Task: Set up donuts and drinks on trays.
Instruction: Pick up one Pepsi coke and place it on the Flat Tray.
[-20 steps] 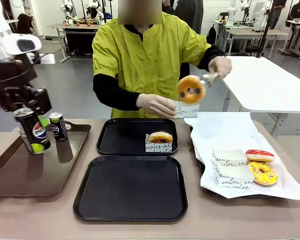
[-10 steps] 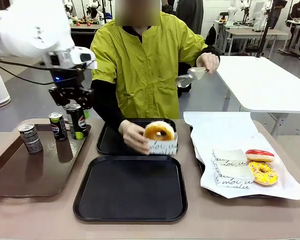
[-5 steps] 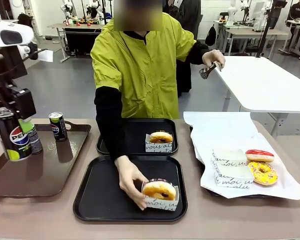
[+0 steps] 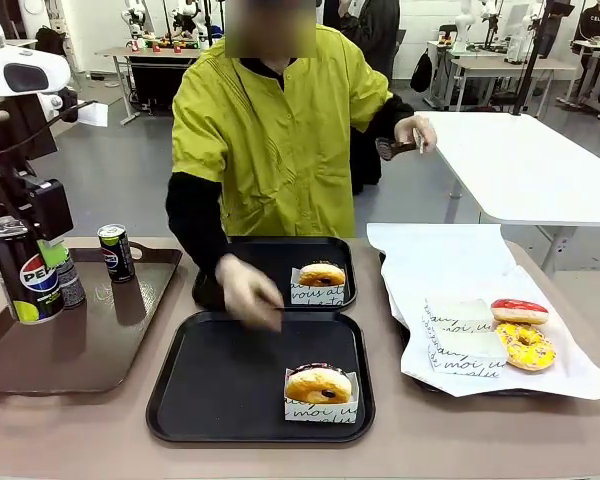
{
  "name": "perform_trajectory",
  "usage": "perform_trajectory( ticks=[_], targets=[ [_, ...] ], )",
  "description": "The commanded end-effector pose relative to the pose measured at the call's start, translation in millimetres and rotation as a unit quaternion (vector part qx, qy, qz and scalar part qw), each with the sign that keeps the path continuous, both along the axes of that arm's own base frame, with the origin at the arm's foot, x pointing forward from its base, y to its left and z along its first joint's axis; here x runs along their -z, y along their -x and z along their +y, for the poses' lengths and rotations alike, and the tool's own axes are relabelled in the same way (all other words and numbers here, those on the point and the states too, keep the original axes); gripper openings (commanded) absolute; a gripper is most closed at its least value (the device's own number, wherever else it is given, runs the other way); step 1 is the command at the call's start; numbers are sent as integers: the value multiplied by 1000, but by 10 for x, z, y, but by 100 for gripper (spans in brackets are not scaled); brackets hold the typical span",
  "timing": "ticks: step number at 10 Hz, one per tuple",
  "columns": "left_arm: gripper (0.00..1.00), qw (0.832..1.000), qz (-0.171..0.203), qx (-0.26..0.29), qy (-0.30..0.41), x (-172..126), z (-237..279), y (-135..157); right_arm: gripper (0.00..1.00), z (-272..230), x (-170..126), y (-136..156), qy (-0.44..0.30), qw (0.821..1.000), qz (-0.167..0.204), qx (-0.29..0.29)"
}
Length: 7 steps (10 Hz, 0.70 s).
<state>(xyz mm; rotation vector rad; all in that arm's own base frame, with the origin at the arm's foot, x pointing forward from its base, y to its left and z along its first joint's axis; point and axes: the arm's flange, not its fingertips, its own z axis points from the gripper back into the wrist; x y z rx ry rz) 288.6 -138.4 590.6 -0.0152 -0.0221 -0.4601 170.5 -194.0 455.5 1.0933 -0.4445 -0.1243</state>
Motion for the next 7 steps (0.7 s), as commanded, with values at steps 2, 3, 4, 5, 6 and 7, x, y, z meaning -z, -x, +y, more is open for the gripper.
perform_trajectory(
  ticks=[2,3,4,5,6,7],
  targets=[
    [56,1000,-2,4,3,-38,16,34,100,-3,-3,2,-3,1000,-6,-3],
    [56,1000,-2,4,3,-38,16,34,100,-3,-3,2,-3,1000,-6,-3],
    [56,1000,-2,4,3,-38,16,34,100,-3,-3,2,-3,1000,-6,-3],
    [56,1000,-2,4,3,-38,16,34,100,-3,-3,2,-3,1000,-6,-3],
    [56,1000,0,0,0,0,0,0,100,-3,-3,2,-3,1000,-6,-3],
    [56,1000,-24,-12,0,70,-152,-310,100,-3,-3,2,-3,1000,-6,-3]
  ],
)
